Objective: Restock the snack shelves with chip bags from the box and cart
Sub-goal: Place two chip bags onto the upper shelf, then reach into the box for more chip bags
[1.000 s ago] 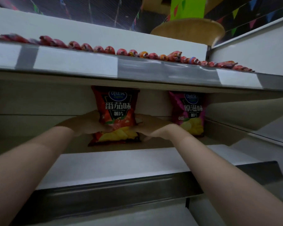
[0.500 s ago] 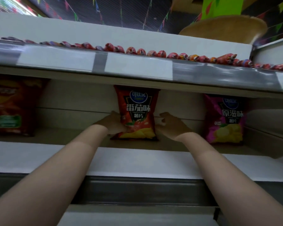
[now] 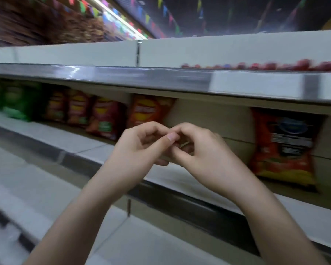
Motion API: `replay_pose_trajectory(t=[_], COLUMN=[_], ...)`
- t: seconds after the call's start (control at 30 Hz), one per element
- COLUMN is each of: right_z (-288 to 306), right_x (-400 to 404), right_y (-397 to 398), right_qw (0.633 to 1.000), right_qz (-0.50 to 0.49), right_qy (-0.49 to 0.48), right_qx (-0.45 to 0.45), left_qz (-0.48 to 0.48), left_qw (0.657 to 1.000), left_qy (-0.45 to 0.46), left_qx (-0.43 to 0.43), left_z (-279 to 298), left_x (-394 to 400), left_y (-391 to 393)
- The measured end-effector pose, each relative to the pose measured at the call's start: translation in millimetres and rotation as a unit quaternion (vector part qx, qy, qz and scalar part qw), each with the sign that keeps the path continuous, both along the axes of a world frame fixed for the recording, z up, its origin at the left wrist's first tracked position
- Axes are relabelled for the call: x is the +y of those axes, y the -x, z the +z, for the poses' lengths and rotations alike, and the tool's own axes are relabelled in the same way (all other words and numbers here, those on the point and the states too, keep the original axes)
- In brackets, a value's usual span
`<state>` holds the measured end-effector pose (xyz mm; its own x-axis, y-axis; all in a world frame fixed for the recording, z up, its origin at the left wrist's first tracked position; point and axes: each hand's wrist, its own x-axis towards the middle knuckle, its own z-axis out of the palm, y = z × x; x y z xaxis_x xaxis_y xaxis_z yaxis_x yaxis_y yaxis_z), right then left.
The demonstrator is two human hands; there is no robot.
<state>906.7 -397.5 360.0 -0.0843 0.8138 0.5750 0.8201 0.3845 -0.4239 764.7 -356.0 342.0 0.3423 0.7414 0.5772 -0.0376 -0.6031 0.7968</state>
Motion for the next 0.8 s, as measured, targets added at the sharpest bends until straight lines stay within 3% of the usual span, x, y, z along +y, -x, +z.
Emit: replay_pose_trajectory(t=[0.2,0.37,0.57,0.8], right_z=[-21,-32,-47,-62], right_x=[77,108,101,70], right_y=[160,304,448,568], right_qw=[0.972,0.917,0.812,0.671], right_qz=[0.205,0.363,0.544,0.704], right_qy=[0.024,0.063,0.116,0.170], right_qx=[0.117,0.151,0.178,0.156], left_qz=[0.188,0.341,0.527,0.709], left_qw=[0.982,0.939,0.847,0.699], left_qy=[0.019,0.040,0.067,0.098], left_qx=[0.010,0.018,0.022,0.002], left_z=[-7,-10,-15,-22], left_x=[24,7,-42,-102], left_y=[165,295,406,466])
